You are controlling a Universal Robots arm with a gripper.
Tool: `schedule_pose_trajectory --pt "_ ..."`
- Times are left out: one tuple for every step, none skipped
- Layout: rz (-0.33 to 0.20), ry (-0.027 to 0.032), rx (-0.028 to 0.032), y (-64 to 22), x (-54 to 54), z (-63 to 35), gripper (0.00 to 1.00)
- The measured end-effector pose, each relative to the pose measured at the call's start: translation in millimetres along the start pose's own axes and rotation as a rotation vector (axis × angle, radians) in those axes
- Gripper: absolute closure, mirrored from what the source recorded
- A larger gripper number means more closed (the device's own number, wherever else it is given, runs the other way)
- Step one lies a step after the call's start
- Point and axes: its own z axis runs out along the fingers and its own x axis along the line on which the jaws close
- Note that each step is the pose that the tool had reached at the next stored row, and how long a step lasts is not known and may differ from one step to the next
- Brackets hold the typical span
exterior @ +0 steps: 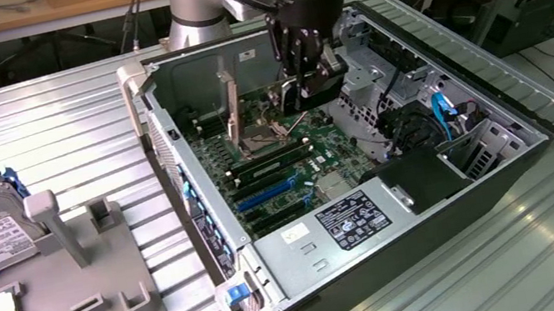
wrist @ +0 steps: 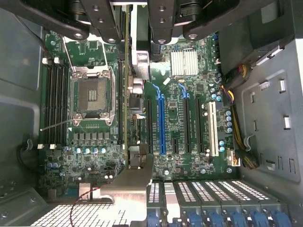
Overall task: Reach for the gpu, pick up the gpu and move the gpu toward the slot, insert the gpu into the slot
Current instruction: 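Insert the gpu into the slot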
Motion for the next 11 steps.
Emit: schedule_pose_trajectory --pt "0.000 0.0000 0.0000 0.0 0.5 1.0 0.72" --pt "0.000 0.0001 0.0003 0.1 1.0 1.4 0.72" --pt "0.000 0.0000 0.0005 0.8 1.4 1.8 0.72" --pt "0.000 -0.0002 0.0006 0.8 1.8 2.2 0.72" --pt "0.000 -0.0003 0.0007 0.9 1.9 2.9 0.72" --pt "0.000 -0.0001 0.0006 0.9 2.1 3.4 0.72" --pt "-0.001 0.0000 0.0005 0.9 3.5 3.5 0.72" --pt "-0.004 -0.0009 0.0008 1.0 4.2 4.0 0.72" --pt "-0.005 -0.0004 -0.0009 1.0 4.2 4.4 0.72" --pt "-0.005 -0.0002 -0.0019 1.0 4.2 4.6 0.72" --pt "-0.005 -0.0002 -0.0020 1.0 4.3 4.6 0.72"
